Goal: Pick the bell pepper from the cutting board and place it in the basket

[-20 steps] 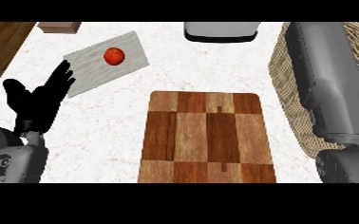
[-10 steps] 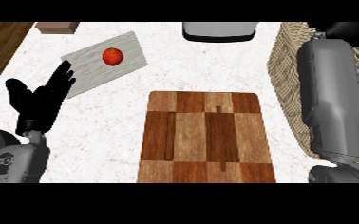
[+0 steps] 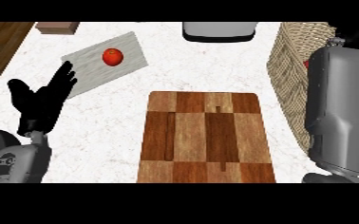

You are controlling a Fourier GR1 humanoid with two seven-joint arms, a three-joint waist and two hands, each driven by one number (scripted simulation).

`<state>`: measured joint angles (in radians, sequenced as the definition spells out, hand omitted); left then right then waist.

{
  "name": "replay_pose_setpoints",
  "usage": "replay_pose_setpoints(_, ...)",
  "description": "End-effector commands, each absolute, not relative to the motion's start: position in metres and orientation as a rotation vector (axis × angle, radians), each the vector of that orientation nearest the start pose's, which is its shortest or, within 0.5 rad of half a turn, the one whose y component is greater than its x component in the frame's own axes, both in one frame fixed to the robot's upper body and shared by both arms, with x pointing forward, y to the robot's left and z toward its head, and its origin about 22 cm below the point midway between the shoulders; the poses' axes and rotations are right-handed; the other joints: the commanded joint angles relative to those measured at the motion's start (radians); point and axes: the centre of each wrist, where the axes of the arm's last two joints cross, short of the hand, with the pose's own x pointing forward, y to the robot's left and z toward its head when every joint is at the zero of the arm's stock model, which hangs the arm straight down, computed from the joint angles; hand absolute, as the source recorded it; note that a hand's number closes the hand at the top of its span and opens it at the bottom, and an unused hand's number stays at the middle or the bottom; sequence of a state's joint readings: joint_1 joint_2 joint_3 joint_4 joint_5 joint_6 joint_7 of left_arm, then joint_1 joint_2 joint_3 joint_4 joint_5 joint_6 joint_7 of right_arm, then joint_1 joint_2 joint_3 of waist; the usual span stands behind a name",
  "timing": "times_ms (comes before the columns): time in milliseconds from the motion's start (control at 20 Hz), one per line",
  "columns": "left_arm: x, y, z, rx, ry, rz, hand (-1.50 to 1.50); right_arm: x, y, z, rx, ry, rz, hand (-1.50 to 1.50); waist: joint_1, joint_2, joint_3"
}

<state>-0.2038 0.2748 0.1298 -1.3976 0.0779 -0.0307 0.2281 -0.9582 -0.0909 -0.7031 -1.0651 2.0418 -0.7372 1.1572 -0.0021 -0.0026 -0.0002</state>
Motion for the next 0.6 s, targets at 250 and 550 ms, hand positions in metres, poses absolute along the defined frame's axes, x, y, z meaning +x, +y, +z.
replay_pose_setpoints(250, 0.287, 0.308, 0.032, 0.202, -1.352, -0.059, 0.0, 0.364, -0.279, 0.205, -1.797, -0.99, -1.224, -1.5, -0.017, -0.017, 0.0)
replay_pose_setpoints(550, 0.291, 0.317, 0.033, 0.201, -1.375, -0.041, 0.0, 0.316, -0.275, 0.2, -1.733, -0.955, -1.167, -1.5, -0.02, -0.021, -0.001)
